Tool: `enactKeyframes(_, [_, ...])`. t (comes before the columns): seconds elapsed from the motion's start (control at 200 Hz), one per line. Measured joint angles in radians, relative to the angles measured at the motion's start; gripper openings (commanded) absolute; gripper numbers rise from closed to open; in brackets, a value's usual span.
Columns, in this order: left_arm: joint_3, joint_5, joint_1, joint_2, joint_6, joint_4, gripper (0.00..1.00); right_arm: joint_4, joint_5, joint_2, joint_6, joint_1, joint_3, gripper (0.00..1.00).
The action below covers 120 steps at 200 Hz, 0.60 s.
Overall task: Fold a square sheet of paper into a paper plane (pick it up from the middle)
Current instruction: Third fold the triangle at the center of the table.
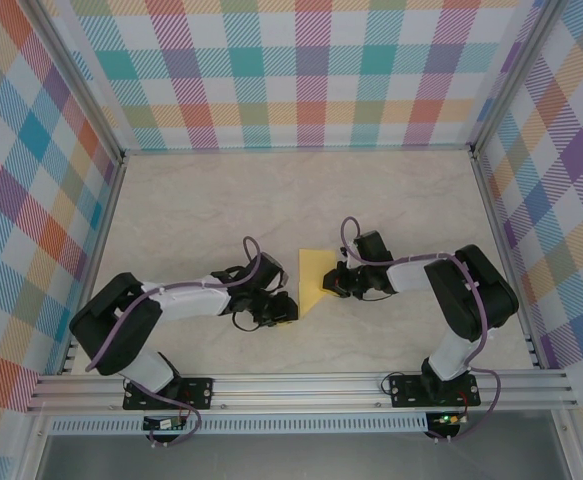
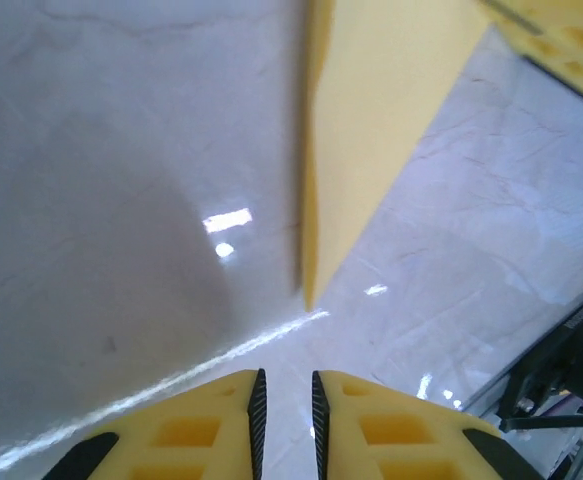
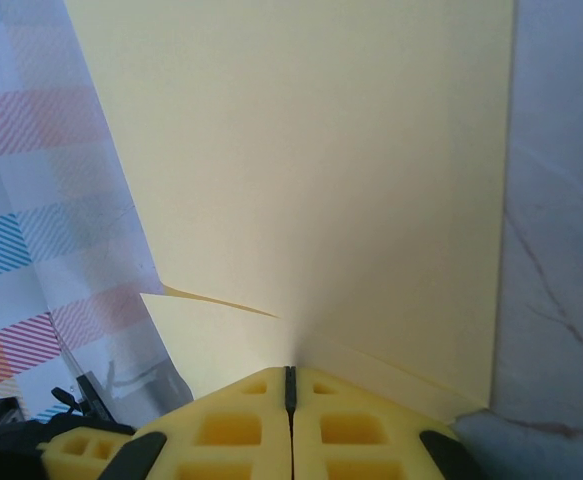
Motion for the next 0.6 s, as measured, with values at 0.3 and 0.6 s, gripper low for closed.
enactKeyframes(0.3, [0.119, 0.005, 0.0, 0.095, -0.08, 0.138, 0.22, 0.01, 0.003, -0.003, 0.014, 0.0, -0.006, 0.06])
enactKeyframes(0.6, [0.104, 0.017, 0.0, 0.243, -0.135, 0.243, 0.2, -0.004, 0.01, -0.01, 0.014, 0.0, -0.005, 0.07])
